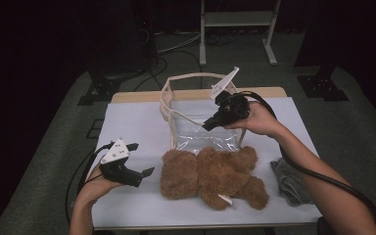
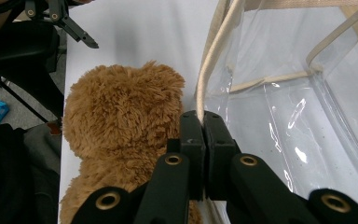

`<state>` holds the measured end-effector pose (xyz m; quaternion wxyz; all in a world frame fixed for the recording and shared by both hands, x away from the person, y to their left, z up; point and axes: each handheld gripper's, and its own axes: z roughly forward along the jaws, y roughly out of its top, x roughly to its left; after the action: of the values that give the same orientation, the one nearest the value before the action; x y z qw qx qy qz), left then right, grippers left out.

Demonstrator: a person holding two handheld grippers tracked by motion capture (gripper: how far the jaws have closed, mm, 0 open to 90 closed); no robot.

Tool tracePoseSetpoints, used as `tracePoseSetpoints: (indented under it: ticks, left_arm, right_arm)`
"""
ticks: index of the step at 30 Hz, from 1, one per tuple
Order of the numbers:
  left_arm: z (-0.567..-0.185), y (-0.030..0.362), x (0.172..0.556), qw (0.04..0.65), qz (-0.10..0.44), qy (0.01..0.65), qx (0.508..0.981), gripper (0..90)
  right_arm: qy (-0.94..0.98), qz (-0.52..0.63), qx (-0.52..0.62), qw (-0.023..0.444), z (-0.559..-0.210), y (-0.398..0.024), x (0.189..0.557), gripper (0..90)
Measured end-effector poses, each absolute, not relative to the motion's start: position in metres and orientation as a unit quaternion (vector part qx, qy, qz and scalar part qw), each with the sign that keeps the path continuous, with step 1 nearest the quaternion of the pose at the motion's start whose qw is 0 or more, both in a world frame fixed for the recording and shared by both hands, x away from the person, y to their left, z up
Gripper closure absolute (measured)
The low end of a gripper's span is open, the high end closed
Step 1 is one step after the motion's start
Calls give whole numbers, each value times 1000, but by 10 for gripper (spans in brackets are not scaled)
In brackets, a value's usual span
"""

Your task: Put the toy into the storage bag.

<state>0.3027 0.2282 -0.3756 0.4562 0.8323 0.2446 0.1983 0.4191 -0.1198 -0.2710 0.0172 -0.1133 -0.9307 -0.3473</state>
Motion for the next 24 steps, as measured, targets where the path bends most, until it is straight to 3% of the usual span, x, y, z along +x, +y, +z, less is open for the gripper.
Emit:
tracePoseSetpoints:
  ticks: [7,15,24]
  left_arm:
    - [-376,229,303,456,199,246,832,29]
    - [-377,230,303,456,198,247,832,29]
    - [-379,232,304,455,198,252,831,30]
  right_arm:
    - [-927,-352,-130,0,-271,-125,424,847]
    - [-911,-390,-134,-1,-260,-136,424,581]
    - [-897,-429,-108,-14,-238,-145,405,458]
